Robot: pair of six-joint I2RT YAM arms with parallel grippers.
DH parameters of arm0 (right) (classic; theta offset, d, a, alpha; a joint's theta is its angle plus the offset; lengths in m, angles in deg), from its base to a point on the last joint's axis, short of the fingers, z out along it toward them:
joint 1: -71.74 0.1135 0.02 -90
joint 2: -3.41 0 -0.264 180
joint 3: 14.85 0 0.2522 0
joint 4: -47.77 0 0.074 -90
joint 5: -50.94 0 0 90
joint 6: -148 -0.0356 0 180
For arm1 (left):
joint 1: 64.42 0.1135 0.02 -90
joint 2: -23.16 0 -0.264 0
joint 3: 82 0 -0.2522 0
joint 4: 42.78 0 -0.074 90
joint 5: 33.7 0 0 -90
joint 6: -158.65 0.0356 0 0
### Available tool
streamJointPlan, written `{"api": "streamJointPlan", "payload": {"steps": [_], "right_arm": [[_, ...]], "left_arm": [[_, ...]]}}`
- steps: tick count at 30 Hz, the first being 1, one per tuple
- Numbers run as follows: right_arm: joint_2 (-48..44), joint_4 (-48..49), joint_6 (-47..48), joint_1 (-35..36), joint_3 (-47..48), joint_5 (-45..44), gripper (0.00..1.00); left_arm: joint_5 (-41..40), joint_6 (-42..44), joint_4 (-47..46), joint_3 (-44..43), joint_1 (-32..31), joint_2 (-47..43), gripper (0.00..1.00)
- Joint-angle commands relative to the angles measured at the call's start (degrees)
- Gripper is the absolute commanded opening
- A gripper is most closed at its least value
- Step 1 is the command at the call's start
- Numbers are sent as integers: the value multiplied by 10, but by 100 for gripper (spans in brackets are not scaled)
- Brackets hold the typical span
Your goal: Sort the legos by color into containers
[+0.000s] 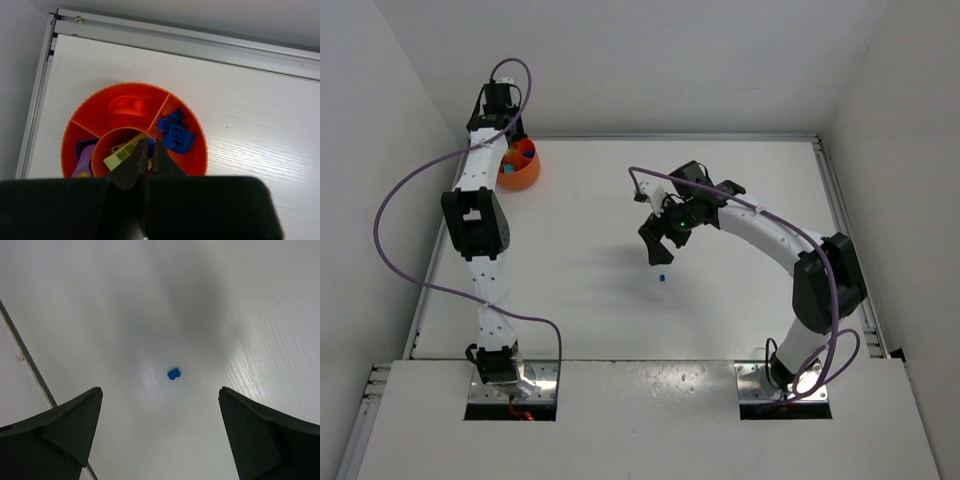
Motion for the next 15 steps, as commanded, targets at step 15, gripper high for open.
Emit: {"api": "streamJointPlan", "payload": {"steps": [15], "right_arm": [[5,10,-4,-1,-2,5,100]], "left_arm": [[25,2,-30,6,-27,-35,0]]}}
